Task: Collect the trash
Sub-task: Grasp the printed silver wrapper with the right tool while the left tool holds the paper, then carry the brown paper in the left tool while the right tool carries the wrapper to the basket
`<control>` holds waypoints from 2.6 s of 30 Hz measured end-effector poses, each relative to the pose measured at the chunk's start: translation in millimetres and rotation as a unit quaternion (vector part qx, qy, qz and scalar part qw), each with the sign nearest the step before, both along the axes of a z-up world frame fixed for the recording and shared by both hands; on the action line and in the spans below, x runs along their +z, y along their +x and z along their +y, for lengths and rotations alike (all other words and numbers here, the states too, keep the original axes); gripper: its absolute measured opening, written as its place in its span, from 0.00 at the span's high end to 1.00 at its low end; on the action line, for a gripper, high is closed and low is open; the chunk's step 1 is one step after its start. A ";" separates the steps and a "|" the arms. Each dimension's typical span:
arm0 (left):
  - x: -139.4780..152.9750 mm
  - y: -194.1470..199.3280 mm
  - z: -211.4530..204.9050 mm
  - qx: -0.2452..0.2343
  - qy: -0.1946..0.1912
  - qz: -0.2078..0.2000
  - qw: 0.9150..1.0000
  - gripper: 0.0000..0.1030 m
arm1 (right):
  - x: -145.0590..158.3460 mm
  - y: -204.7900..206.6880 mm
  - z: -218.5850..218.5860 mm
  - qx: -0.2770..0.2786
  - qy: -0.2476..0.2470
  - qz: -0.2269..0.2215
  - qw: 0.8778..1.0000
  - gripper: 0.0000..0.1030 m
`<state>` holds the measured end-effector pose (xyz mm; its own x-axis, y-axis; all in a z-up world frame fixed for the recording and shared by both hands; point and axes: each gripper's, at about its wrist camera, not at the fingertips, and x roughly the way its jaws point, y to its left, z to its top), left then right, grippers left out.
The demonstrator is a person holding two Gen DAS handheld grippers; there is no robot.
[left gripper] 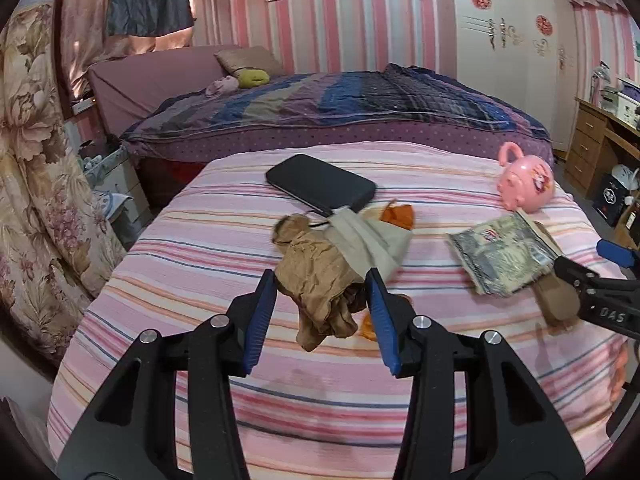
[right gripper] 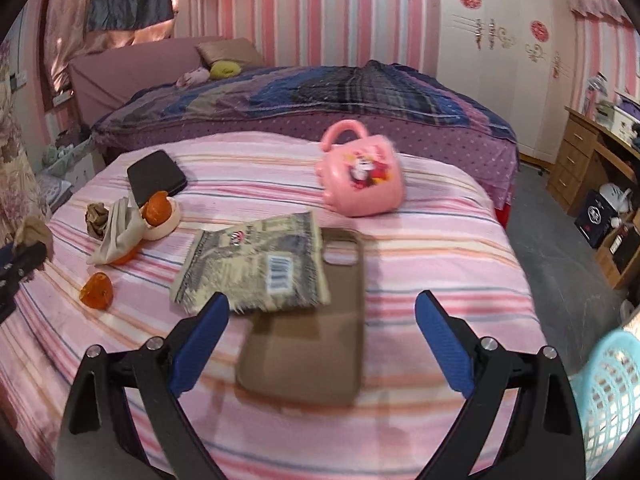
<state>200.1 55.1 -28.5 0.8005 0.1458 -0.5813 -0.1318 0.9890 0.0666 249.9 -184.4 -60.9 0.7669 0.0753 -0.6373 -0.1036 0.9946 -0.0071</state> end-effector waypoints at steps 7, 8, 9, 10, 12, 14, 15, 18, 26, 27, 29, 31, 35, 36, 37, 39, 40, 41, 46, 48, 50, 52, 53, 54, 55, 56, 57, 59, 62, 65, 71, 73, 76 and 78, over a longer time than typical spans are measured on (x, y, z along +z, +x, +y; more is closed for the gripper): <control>-0.2 8.5 17.5 0.017 -0.031 0.006 0.999 0.56 | -14.7 25.3 11.8 0.013 0.014 0.037 0.999 0.11; -0.9 9.5 19.1 0.020 -0.032 0.008 0.999 0.57 | -17.1 28.1 12.7 0.015 0.015 0.044 0.999 0.12; -1.9 9.3 19.7 0.021 -0.030 0.009 0.999 0.56 | -19.6 30.6 14.0 0.017 0.015 0.050 0.998 0.15; -2.9 9.4 19.9 0.023 -0.027 0.010 0.999 0.56 | -21.9 32.4 15.1 0.020 0.014 0.056 0.998 0.17; -5.6 9.7 20.2 0.027 -0.019 0.013 0.999 0.56 | -23.4 33.5 16.4 0.025 0.017 0.062 0.998 0.23; -7.1 9.7 21.3 0.030 -0.018 0.016 0.999 0.56 | -24.6 33.6 17.0 0.033 0.021 0.062 0.997 0.30; -7.7 9.7 21.8 0.031 -0.018 0.017 0.999 0.56 | -25.4 34.0 17.8 0.038 0.023 0.061 0.997 0.36; -9.4 9.6 20.5 0.031 -0.013 0.018 0.999 0.56 | -26.4 32.1 18.0 0.047 0.029 0.058 0.997 0.54; -13.0 8.0 12.4 0.029 0.009 0.021 0.999 0.56 | -23.8 30.3 17.2 0.051 0.043 0.045 0.997 0.83; -12.4 8.1 11.9 0.028 0.010 0.020 0.999 0.56 | -23.2 29.7 16.9 0.051 0.044 0.042 0.997 0.88; -12.0 8.0 11.3 0.028 0.007 0.019 0.999 0.56 | -21.0 27.4 16.4 0.051 0.046 0.034 0.997 0.89; -12.4 8.2 11.1 0.027 0.003 0.020 0.999 0.56 | -19.3 25.6 15.7 0.051 0.046 0.030 0.997 0.90; -11.2 7.2 10.3 0.025 0.009 0.014 1.000 0.56 | -13.1 20.1 14.9 0.055 0.038 0.017 0.998 0.90; -10.3 6.6 11.4 0.025 0.006 0.013 1.000 0.56 | -10.6 18.2 14.8 0.055 0.038 0.013 0.998 0.90; -9.6 6.3 12.5 0.026 0.002 0.011 1.000 0.56 | -7.3 16.7 14.1 0.055 0.040 0.008 0.998 0.90; -8.7 5.5 14.2 0.028 -0.001 0.010 1.000 0.56 | -2.7 13.5 14.2 0.057 0.044 0.001 0.997 0.91; -8.2 5.1 14.9 0.029 -0.001 0.009 1.000 0.56 | -1.5 12.0 13.8 0.058 0.045 -0.003 0.997 0.91; -7.6 5.0 15.2 0.030 -0.001 0.008 1.000 0.56 | 0.6 10.3 14.2 0.059 0.044 -0.007 0.997 0.91; -1.4 0.8 19.7 0.035 -0.011 -0.002 0.999 0.56 | 9.8 0.5 21.4 0.073 0.031 -0.027 0.996 0.92; 0.6 -1.2 20.3 0.035 -0.016 -0.006 0.999 0.56 | 14.0 -6.7 23.2 0.081 0.024 -0.035 0.996 0.92; 1.9 -3.0 20.4 0.034 -0.016 -0.007 0.999 0.56 | 17.3 -11.0 24.2 0.084 0.021 -0.038 0.996 0.92; 3.3 -5.9 19.3 0.032 -0.015 -0.010 0.999 0.56 | 20.9 -17.4 23.4 0.086 0.019 -0.043 0.995 0.93; 4.1 -7.9 18.4 0.031 -0.014 -0.011 0.999 0.56 | 22.7 -20.4 21.9 0.085 0.018 -0.046 0.995 0.94; 4.4 -9.0 17.5 0.030 -0.014 -0.012 0.999 0.56 | 25.0 -24.2 19.2 0.084 0.019 -0.048 0.995 0.94; 4.8 -10.9 16.3 0.029 -0.013 -0.013 0.999 0.56 | 26.6 -26.8 17.2 0.083 0.020 -0.050 0.995 0.94; 5.5 -12.5 15.8 0.028 -0.012 -0.014 0.999 0.56 | 29.8 -31.2 11.8 0.081 0.024 -0.054 0.995 0.95; 6.1 -15.1 14.4 0.027 -0.012 -0.015 0.999 0.56 | 31.0 -34.0 10.9 0.079 0.026 -0.055 0.995 0.95; 7.0 -19.3 11.7 0.024 -0.012 -0.017 0.999 0.56 | 34.1 -40.2 4.4 0.075 0.028 -0.059 0.995 0.95; 9.1 -24.1 6.3 0.019 -0.011 -0.021 1.000 0.56 | 40.9 -51.3 -6.2 0.068 0.028 -0.067 0.995 0.95; 11.3 -29.4 -3.3 0.013 -0.007 -0.026 1.000 0.56 | 47.7 -62.0 -19.4 0.060 0.028 -0.075 0.995 0.95; 14.2 -41.3 -18.9 0.003 -0.023 -0.027 0.999 0.56 | 60.3 -82.7 -49.2 0.047 0.020 -0.088 0.995 0.95; 14.8 -45.5 -25.5 -0.001 -0.022 -0.029 0.999 0.56 | 62.5 -91.8 -60.7 0.042 0.014 -0.091 0.995 0.95; 14.0 -52.5 -35.6 -0.006 -0.024 -0.027 0.999 0.56 | 63.3 -100.6 -75.1 0.034 0.013 -0.091 0.995 0.96; 12.7 -56.8 -41.4 -0.009 -0.033 -0.024 0.999 0.56 | 64.3 -105.8 -86.8 0.025 0.016 -0.091 0.995 0.96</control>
